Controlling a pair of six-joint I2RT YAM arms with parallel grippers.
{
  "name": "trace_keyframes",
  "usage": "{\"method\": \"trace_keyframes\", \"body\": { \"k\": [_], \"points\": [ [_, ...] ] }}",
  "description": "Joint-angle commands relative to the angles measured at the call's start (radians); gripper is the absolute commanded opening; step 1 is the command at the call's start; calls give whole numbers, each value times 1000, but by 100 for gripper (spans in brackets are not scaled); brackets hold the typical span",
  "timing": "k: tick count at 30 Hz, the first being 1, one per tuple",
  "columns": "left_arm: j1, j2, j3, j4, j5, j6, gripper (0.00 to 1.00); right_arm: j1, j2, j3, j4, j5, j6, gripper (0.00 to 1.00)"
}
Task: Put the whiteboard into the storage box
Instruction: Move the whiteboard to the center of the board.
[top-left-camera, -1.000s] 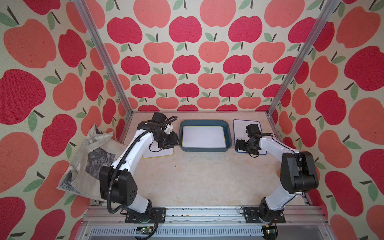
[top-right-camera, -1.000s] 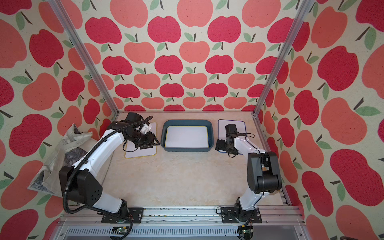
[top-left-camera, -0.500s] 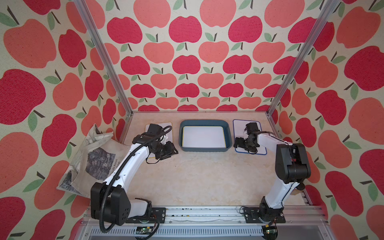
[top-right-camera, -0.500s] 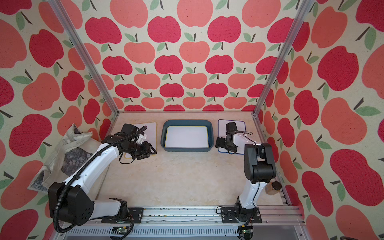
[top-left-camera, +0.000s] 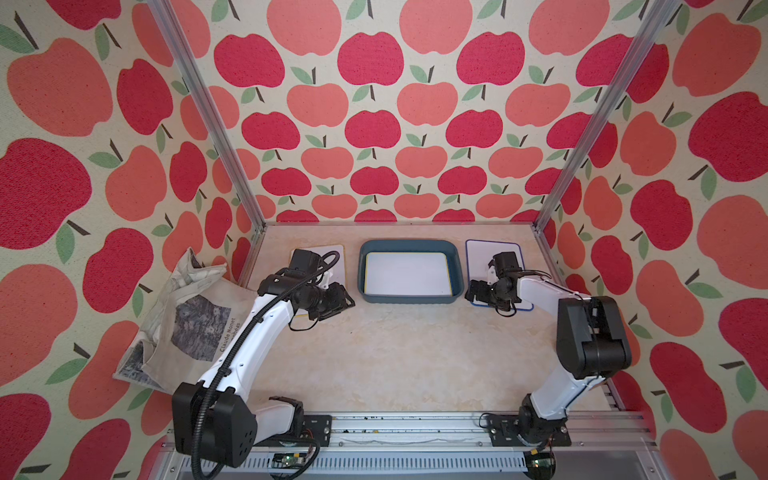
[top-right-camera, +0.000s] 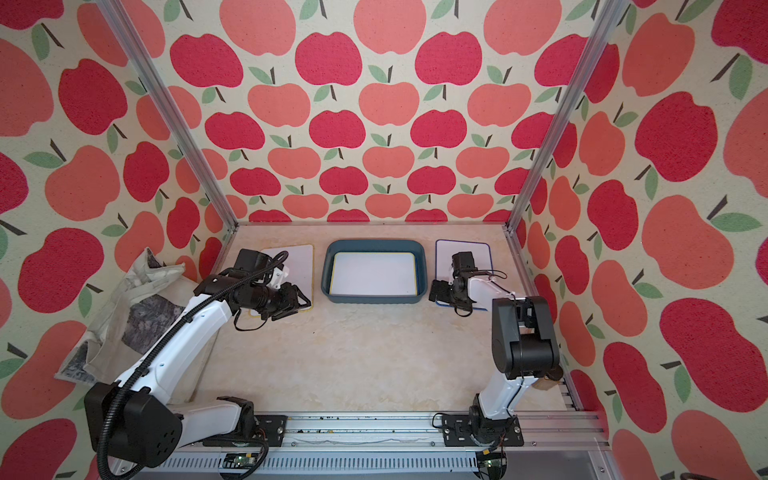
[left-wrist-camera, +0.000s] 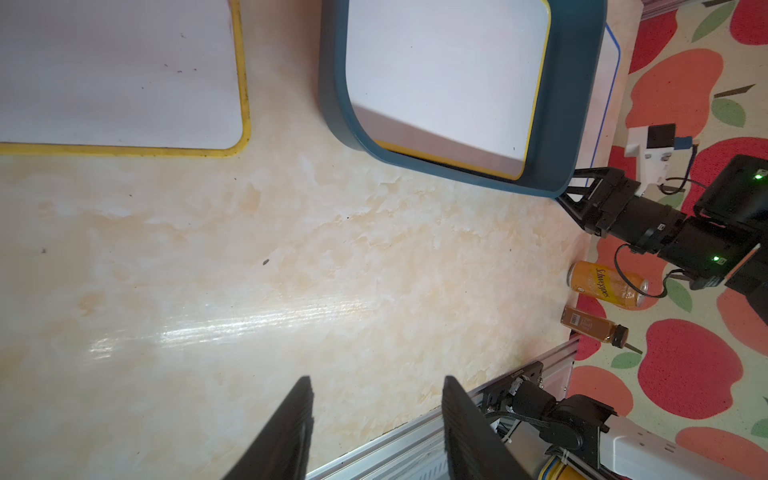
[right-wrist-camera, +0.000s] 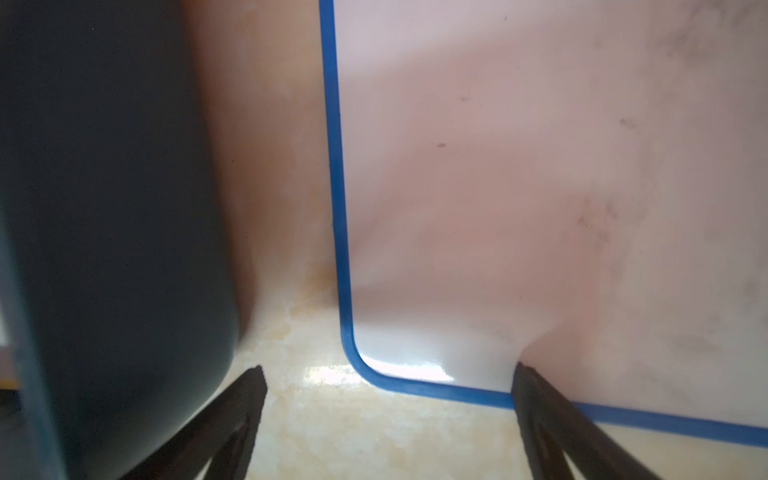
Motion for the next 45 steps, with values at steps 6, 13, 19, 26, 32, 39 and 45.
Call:
{"method": "trace_keyframes", "body": {
  "k": [6, 13, 19, 26, 32, 39, 45],
  "points": [
    [20, -105, -28, -48, -3, -11, 52, 111, -44, -128, -113, -74, 85, 96],
    [22, -191, -50, -76, 2, -20, 52, 223, -148, -257, -96, -59, 166, 96],
    [23, -262, -69, -100, 6, -32, 52, 339, -272, -383, -57, -55, 277, 96],
    [22, -348, -121, -103, 23, -70, 52, 415, -331, -430, -65, -43, 328, 95],
    [21, -430, -192, -96, 30, -103, 52, 505, -409, -467, -53, -46, 392, 95],
    [5, -461, -211, -129, 28, -110, 51, 629, -436, -448, -36, -11, 466, 95],
    [-10, -504, -249, -120, 34, -138, 51, 699, -371, -389, 17, -7, 472, 95]
  ]
}}
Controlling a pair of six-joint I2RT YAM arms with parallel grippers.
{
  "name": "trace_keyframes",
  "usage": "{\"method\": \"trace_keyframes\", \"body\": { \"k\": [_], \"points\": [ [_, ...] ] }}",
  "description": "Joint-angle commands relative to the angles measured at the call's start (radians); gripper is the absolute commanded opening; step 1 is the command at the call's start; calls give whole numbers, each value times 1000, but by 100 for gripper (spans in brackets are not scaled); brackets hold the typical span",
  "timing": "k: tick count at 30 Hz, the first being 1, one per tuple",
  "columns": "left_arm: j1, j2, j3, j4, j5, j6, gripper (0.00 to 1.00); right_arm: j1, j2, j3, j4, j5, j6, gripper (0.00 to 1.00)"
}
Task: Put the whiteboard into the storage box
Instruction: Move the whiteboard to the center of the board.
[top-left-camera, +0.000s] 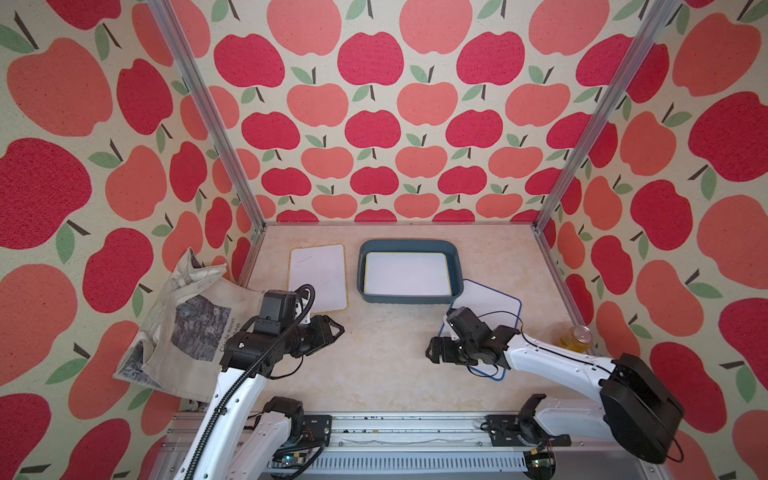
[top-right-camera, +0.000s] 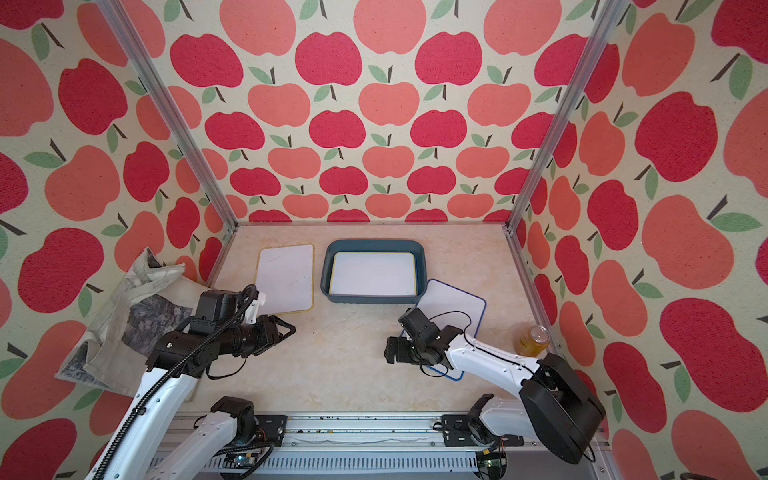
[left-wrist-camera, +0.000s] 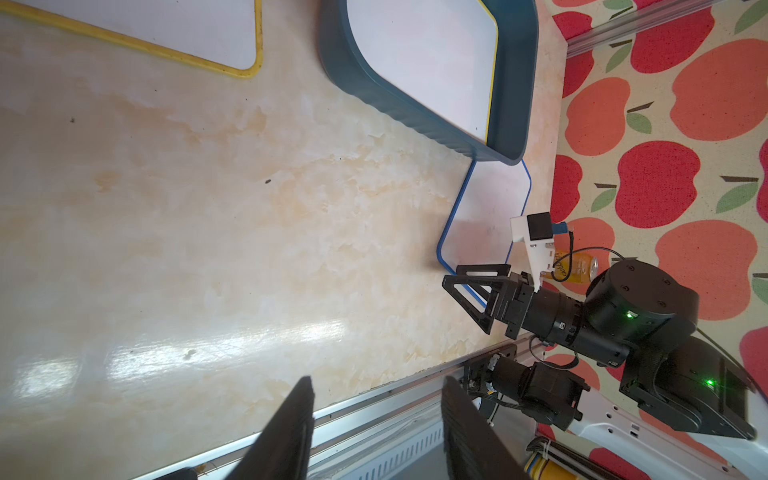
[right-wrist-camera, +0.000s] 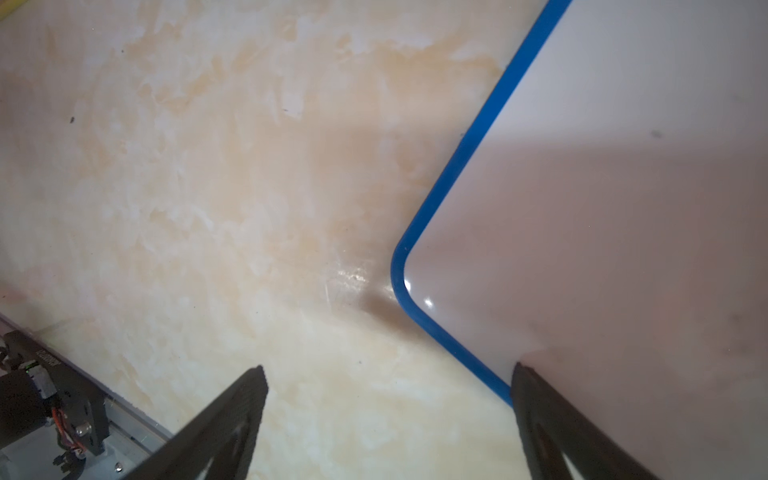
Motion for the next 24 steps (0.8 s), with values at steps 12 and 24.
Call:
{"method": "trace_keyframes", "body": {
  "k": [12, 24],
  "points": [
    [-69, -74, -137, 12, 6, -101, 50, 147, 330, 319, -79, -11, -57, 95],
    [-220, -79, -219, 95, -79, -212, 50, 157, 551, 570, -90, -92, -132, 94]
  ]
}}
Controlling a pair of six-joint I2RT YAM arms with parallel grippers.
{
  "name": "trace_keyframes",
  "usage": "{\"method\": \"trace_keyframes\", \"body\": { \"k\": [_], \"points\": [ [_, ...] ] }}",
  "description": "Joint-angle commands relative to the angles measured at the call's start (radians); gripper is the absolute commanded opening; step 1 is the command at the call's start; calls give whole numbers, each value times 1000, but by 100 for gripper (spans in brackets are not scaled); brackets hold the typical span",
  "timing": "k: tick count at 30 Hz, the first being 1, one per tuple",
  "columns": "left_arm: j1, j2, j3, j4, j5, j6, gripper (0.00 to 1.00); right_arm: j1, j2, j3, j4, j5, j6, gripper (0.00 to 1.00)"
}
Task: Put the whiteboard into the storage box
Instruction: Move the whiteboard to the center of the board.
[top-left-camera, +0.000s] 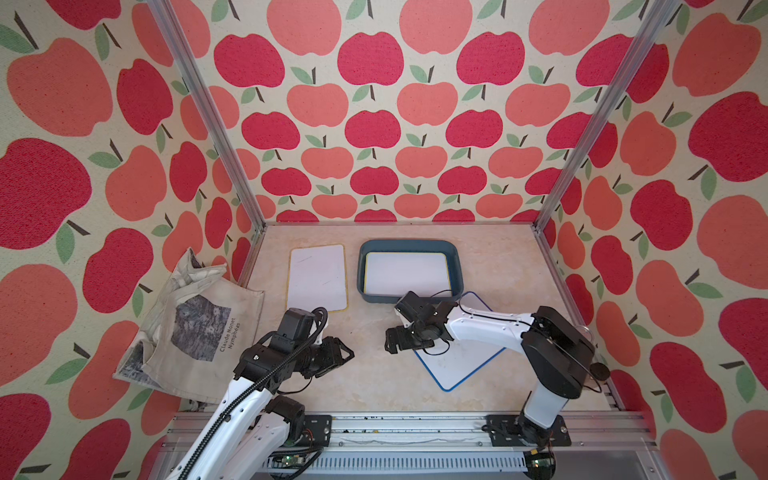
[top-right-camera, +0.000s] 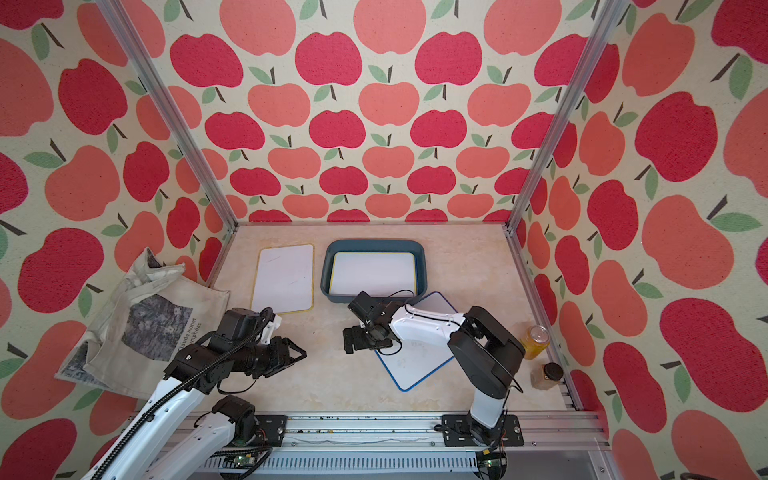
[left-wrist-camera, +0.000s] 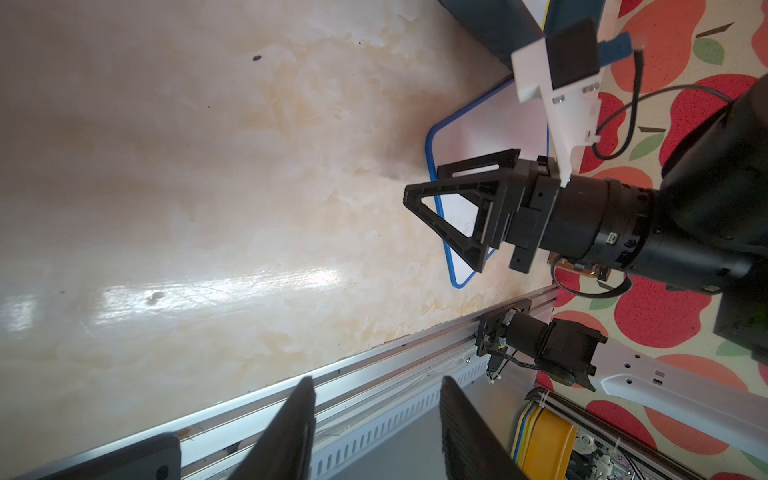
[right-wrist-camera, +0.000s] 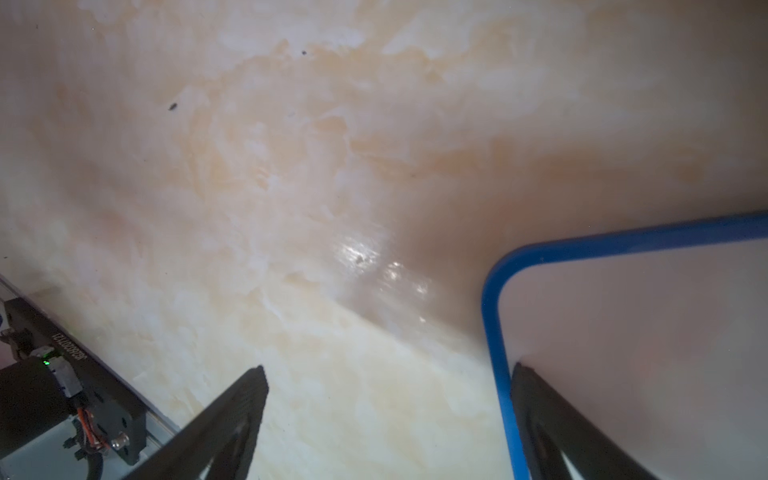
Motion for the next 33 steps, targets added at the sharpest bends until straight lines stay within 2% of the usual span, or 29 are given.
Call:
{"method": "trace_keyframes", "body": {
  "k": [1, 5, 9, 13, 18, 22, 26, 33],
  "points": [
    [-21, -9, -30, 34, -63, -64, 50, 16, 51, 63, -29, -50, -41, 94],
    [-50, 13, -74, 66, -91, -101, 50, 29, -11, 69, -66, -25, -57, 94],
    [-117, 99, -93, 107, -135, -127, 50, -6, -144, 56, -239, 168, -144, 96],
    [-178, 176, -107, 209, -164, -185, 51, -167, -279, -43, -312, 221, -187, 97],
    [-225, 282, -82, 267, -185, -197, 52, -439, -402, -141, -328, 232, -286, 97],
    [-254, 366, -74, 324, -176, -210, 53, -619, -406, -167, -311, 223, -352, 98],
    [-279, 471, -51, 367, -171, -213, 54, -769, -346, -180, -263, 166, -374, 98],
    [-288, 606, -5, 441, -130, -207, 55, -860, -230, -196, -169, 80, -377, 98]
  ]
}}
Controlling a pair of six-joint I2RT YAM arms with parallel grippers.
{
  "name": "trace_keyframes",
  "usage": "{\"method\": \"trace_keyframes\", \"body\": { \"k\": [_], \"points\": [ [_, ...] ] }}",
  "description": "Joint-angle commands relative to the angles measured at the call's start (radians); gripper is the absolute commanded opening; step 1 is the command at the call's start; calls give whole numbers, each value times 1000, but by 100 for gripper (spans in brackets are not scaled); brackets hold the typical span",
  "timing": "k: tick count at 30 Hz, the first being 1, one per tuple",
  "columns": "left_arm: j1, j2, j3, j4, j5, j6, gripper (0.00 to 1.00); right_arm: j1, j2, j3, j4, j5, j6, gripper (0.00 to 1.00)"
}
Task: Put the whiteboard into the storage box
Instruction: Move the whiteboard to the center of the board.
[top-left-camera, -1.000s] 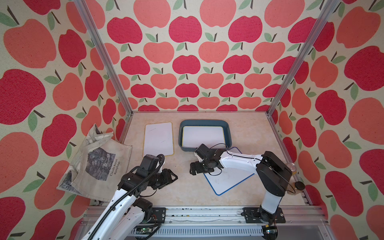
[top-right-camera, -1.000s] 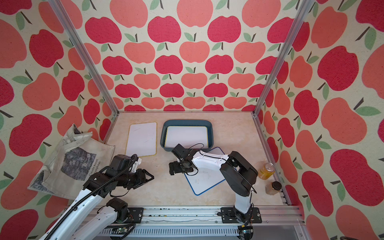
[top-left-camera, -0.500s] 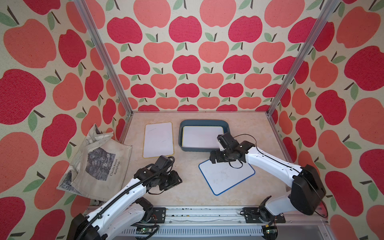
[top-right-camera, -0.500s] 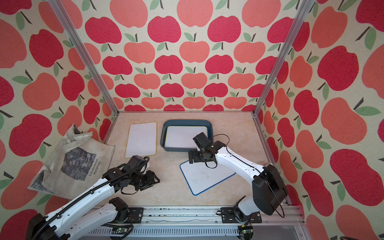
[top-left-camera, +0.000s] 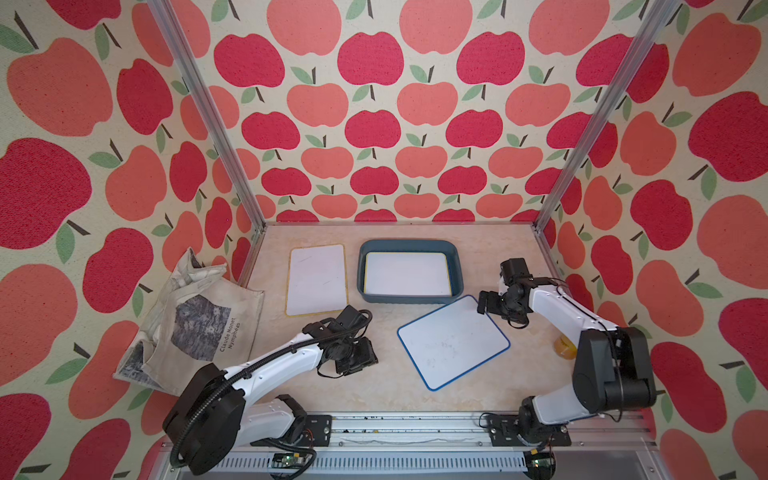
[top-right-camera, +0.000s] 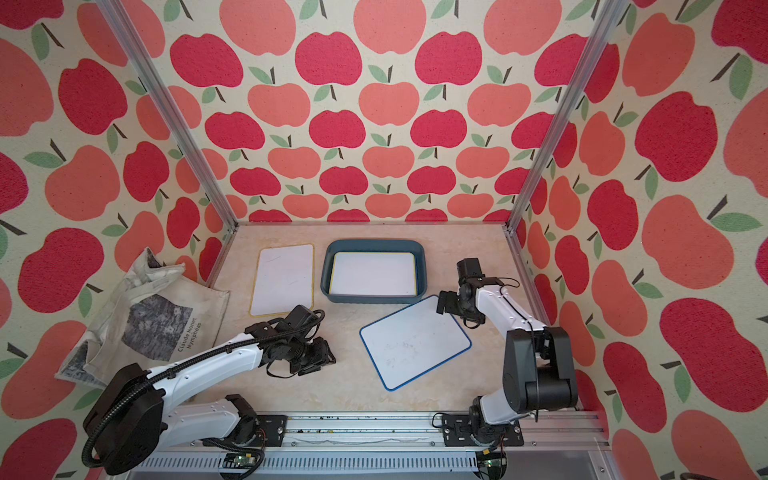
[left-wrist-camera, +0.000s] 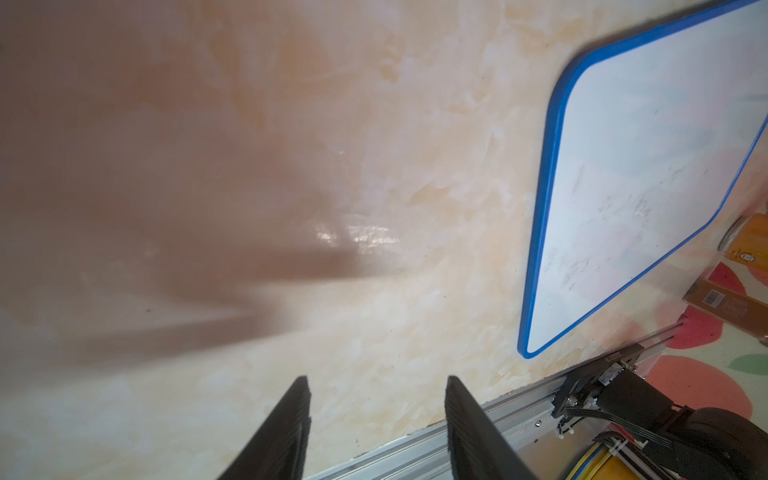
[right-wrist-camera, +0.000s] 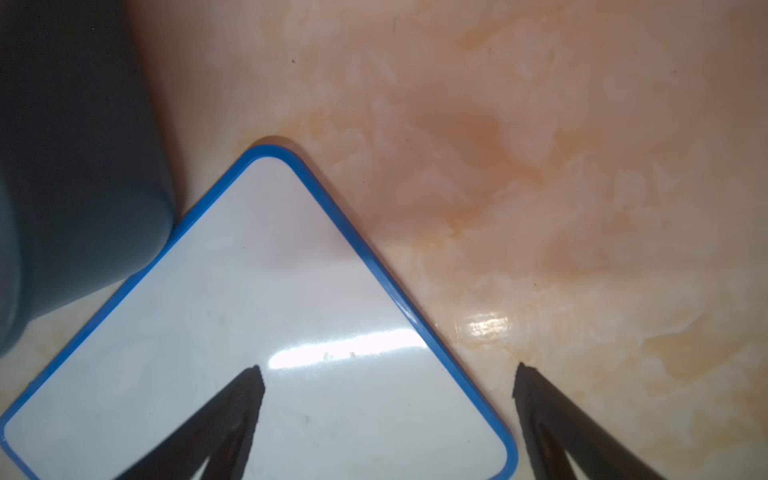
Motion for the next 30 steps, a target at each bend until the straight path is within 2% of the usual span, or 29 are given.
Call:
{"method": "trace_keyframes", "body": {
  "k": [1, 5, 10, 23, 30],
  "points": [
    [-6, 52, 42, 53, 21, -16, 55, -17, 43, -19, 47, -65, -26, 98],
    [-9, 129, 72, 81, 48, -6, 55, -20, 93, -31, 67, -106, -20, 97],
    [-17, 216, 103, 120, 84, -2, 55, -21, 83, -98, 120, -154, 15, 97],
    [3, 370, 152, 181, 110, 18, 56, 10, -149, -358, 190, -357, 147, 97],
    [9, 396, 148, 200, 134, 12, 56, 72, -190, -390, 147, -339, 146, 97]
  ]
}}
